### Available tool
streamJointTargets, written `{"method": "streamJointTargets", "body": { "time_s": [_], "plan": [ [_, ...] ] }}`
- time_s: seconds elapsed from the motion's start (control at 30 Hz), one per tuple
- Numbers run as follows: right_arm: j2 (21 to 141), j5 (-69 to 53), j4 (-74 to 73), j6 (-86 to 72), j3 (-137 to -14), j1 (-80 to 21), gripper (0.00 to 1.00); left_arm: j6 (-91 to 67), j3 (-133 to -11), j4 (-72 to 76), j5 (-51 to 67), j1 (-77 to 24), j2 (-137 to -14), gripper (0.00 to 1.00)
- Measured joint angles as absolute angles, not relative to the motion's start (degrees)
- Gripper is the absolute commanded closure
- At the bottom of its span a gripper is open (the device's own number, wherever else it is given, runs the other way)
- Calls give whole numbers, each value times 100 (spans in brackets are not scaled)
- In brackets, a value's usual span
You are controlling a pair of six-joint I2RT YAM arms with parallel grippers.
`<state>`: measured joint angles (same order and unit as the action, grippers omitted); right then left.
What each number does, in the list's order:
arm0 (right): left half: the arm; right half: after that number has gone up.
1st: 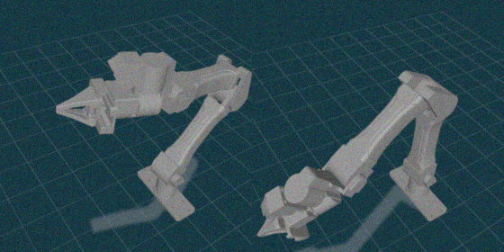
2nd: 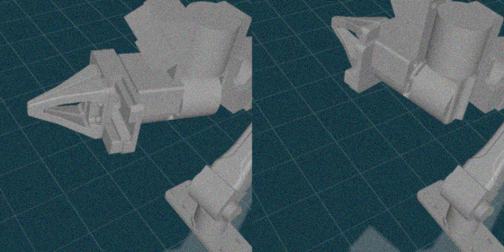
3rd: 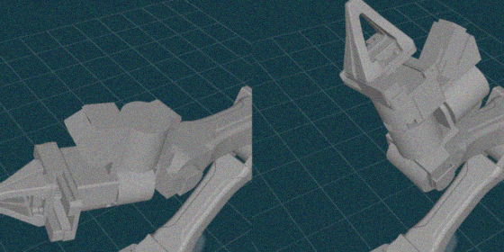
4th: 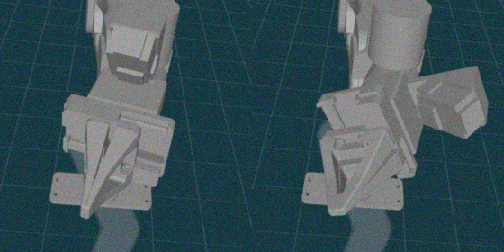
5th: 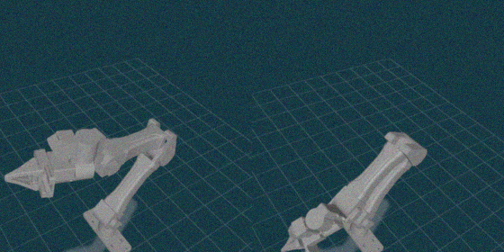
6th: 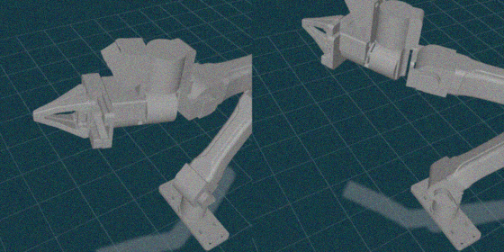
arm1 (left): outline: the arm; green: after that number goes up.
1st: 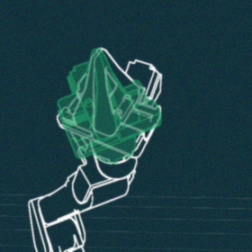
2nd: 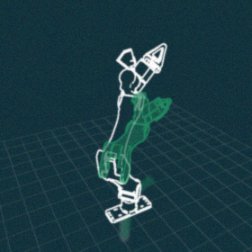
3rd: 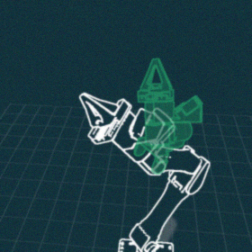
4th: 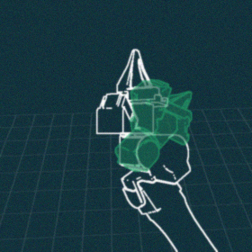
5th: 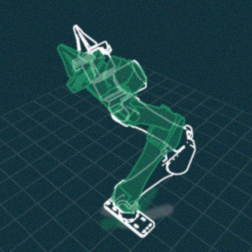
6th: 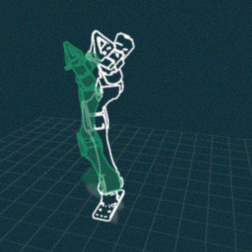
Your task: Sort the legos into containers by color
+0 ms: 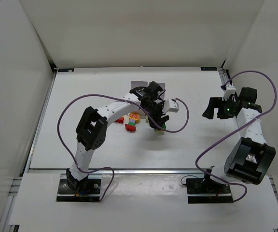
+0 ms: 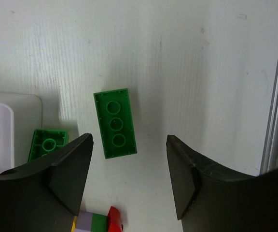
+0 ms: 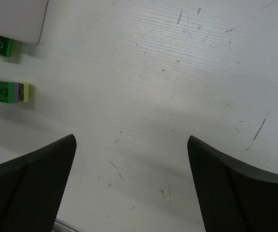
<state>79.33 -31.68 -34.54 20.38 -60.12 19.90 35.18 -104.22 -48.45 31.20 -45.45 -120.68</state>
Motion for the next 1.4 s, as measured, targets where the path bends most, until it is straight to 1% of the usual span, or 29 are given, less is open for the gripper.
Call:
{"method": "streamJointTargets", "body": {
  "time_s": [0.13,0.4,0.63,0.9,1.4],
  "plan": [
    [7931,-3166,-3463,2043,-6012,2075,1,3577,-10436,-4847,3146,-4659,-12079,31],
    [7909,-3148,-3465,2102,-6010,2132,1,3673,-10453,-4845,3173,-4781,-12162,32],
    [7909,-3148,-3500,2143,-6010,2132,1,3730,-10468,-4766,2902,-4786,-12446,31],
    [7909,-3153,-3597,2165,-6010,2132,1,3758,-10473,-4609,2600,-4786,-12486,30],
    [7911,-3175,-3592,2171,-5865,2132,1,3913,-10447,-4574,2504,-4764,-12462,31]
  ]
}}
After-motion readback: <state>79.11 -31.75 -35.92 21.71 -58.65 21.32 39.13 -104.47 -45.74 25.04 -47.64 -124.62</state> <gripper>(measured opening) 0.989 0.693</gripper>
